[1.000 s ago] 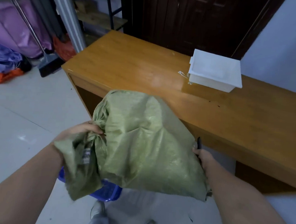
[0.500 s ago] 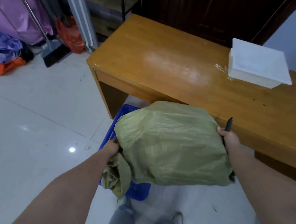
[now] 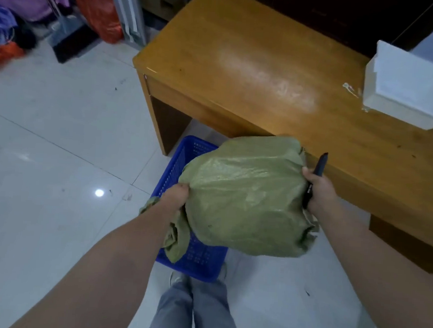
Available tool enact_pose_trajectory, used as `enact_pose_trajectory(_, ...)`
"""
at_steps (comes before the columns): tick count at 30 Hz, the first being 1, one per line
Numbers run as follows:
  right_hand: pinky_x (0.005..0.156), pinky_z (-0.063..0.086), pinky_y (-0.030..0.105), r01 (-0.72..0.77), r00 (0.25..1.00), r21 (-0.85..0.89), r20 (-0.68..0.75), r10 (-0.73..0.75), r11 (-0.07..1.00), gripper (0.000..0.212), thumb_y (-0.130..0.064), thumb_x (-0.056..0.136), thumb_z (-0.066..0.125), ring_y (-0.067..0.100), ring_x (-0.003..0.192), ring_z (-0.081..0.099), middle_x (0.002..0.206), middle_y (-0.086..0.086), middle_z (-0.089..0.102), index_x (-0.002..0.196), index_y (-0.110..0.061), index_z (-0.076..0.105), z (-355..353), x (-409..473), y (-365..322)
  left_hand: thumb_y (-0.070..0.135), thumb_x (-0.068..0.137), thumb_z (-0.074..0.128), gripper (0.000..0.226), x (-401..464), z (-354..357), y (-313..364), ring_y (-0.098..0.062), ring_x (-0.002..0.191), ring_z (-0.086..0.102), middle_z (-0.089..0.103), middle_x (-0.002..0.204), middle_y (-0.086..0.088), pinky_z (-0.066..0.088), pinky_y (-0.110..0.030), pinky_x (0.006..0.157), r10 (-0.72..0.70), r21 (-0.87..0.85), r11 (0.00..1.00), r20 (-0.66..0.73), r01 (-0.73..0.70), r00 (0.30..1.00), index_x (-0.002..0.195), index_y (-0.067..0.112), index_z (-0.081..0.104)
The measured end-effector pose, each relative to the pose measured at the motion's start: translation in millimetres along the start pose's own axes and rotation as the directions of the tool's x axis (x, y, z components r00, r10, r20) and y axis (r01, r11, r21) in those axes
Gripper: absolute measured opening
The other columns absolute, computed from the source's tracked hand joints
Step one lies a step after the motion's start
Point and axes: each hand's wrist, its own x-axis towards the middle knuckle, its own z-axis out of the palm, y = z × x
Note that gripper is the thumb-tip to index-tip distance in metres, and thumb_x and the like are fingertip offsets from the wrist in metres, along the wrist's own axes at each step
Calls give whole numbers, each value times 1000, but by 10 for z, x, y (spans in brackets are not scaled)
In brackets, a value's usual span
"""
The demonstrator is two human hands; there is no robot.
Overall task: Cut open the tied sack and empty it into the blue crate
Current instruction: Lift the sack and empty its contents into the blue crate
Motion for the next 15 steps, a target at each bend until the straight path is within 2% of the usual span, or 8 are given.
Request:
enact_pose_trajectory(3, 89, 50, 45, -60, 991, -16, 116, 61, 998, 12, -16, 91, 60, 28, 92, 63, 99, 8, 66, 102, -10, 61, 422, 26, 292, 33, 97, 37, 36, -305, 93, 293, -26, 117, 52, 60, 124, -8, 37, -35, 106, 11, -127, 992, 94, 1, 995, 111, 12, 62)
enact_pose_trajectory(4, 90, 51, 46, -94, 986, -37, 137, 99, 995, 18, -16, 90, 62, 31, 96, 64, 104, 12, 67, 106, -7, 62, 540, 71, 429, 33, 98, 36, 35, -377, 122, 346, -25, 117, 51, 60, 124, -7, 36, -31, 103, 30, -142, 990, 110, -14, 993, 112, 12, 61)
enact_pose_trajectory(6, 94, 51, 53, -160, 976, -63, 141, 168, 985, 31, -18, 86, 66, 35, 103, 65, 115, 21, 66, 113, -4, 61, 694, 223, 722, 34, 99, 34, 41, -424, 181, 401, -25, 123, 47, 51, 135, -7, 33, -28, 98, 26, -179, 984, 107, -7, 994, 128, 11, 52)
enact_pose_trajectory(7, 94, 50, 56, -185, 970, -77, 143, 195, 980, 31, -17, 85, 67, 37, 105, 65, 117, 22, 65, 112, -3, 61, 735, 296, 847, 34, 99, 35, 42, -441, 208, 409, -25, 121, 47, 50, 136, -7, 33, -28, 96, 13, -197, 980, 106, 8, 994, 129, 9, 50)
enact_pose_trajectory(9, 96, 49, 56, -226, 961, -78, 143, 236, 971, 18, -16, 86, 66, 37, 105, 64, 112, 21, 65, 102, -7, 64, 798, 396, 1010, 32, 99, 37, 35, -401, 243, 350, -23, 117, 48, 51, 124, -4, 33, -30, 97, -4, -221, 975, 107, 27, 994, 120, 11, 55)
enact_pose_trajectory(12, 96, 50, 53, -219, 947, -178, 200, 253, 960, 9, -18, 83, 70, 36, 102, 65, 105, 19, 67, 88, -12, 65, 870, 500, 1020, 27, 96, 42, 23, -320, 309, 226, -19, 96, 51, 53, 94, 1, 35, -31, 91, -63, -241, 967, 92, 83, 994, 83, 17, 56)
enact_pose_trajectory(13, 95, 51, 52, -196, 946, -239, 211, 248, 951, 8, -19, 82, 70, 34, 98, 65, 98, 16, 68, 80, -15, 64, 897, 534, 992, 25, 95, 43, 22, -323, 347, 194, -20, 99, 51, 55, 96, 0, 38, -34, 93, -84, -246, 964, 87, 103, 993, 87, 13, 60)
enact_pose_trajectory(15, 86, 53, 46, -157, 939, -326, 242, 243, 932, 16, -17, 86, 67, 29, 84, 63, 82, 10, 64, 71, -19, 59, 969, 547, 888, 23, 95, 45, 31, -313, 440, 145, -24, 107, 53, 59, 115, -7, 40, -37, 99, -114, -280, 951, 65, 128, 991, 114, 5, 60)
